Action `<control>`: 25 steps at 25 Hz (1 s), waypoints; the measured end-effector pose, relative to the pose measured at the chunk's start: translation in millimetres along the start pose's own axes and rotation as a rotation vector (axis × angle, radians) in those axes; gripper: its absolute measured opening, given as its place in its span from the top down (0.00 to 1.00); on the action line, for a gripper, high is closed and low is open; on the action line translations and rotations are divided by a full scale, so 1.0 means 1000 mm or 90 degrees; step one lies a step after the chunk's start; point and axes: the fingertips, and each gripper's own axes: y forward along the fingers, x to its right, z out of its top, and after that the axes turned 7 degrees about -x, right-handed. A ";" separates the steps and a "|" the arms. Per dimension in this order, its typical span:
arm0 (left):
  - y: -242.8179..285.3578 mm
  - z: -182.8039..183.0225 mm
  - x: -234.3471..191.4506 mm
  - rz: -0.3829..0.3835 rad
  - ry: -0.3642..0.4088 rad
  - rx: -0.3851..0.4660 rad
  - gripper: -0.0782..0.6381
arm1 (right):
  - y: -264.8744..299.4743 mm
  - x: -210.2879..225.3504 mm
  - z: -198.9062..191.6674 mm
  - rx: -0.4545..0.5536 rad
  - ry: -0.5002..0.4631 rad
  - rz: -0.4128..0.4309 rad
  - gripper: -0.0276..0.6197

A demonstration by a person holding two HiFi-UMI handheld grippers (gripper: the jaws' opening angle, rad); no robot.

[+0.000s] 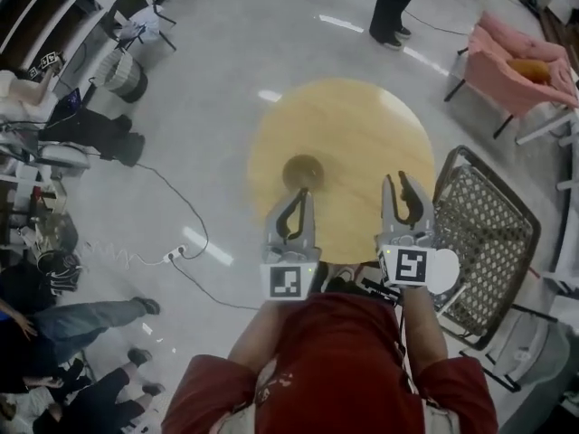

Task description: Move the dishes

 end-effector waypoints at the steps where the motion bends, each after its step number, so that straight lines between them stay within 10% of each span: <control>1: -0.002 -0.001 -0.009 0.010 -0.003 -0.003 0.88 | 0.007 -0.008 0.001 -0.003 -0.005 0.014 0.82; 11: -0.007 -0.013 -0.080 0.071 0.004 -0.028 0.88 | 0.061 -0.073 0.002 -0.030 -0.014 0.097 0.82; 18: 0.006 -0.024 -0.099 0.081 -0.003 -0.034 0.88 | 0.105 -0.126 -0.085 -0.308 -0.050 0.242 0.80; 25: 0.014 -0.036 -0.117 0.092 -0.023 -0.056 0.88 | 0.131 -0.152 -0.134 -0.432 -0.064 0.282 0.75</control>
